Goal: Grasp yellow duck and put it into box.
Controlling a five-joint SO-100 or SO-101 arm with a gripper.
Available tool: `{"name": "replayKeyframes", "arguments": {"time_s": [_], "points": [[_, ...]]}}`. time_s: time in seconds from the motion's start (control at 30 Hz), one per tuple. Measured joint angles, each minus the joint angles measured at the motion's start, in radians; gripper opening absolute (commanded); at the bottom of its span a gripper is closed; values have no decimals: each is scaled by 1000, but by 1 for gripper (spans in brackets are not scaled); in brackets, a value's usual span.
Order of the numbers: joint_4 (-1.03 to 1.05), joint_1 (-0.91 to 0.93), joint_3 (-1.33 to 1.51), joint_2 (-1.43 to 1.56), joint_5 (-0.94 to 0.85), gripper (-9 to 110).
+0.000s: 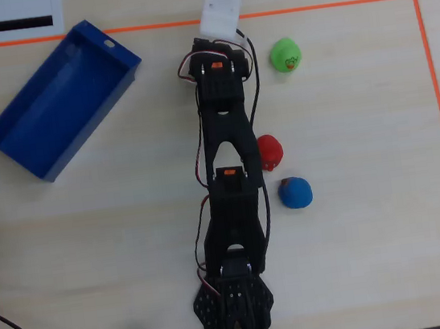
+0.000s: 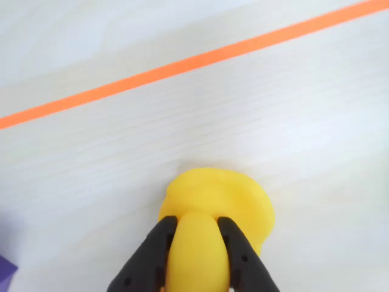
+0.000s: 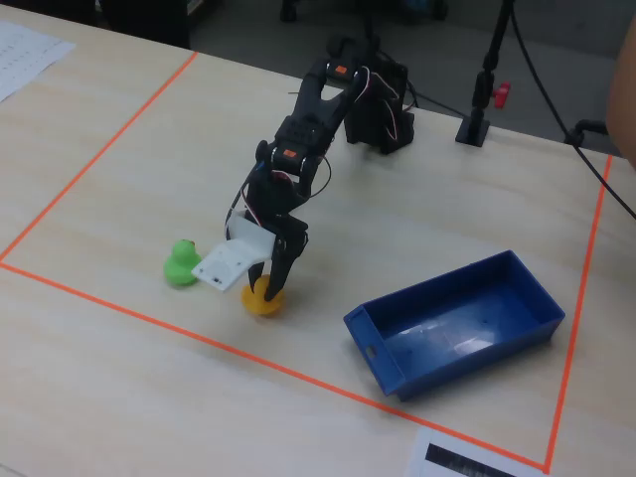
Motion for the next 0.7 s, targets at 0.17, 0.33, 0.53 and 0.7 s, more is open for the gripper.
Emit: {"name": "replayKeyframes", "arguments": {"time_s": [0.17, 0.33, 0.53, 0.7], "points": [[72, 14, 6, 140, 34, 0], [245, -37, 163, 407, 14, 0], [479, -259, 350, 638, 26, 0], [612, -508, 212, 624, 140, 0]]}}
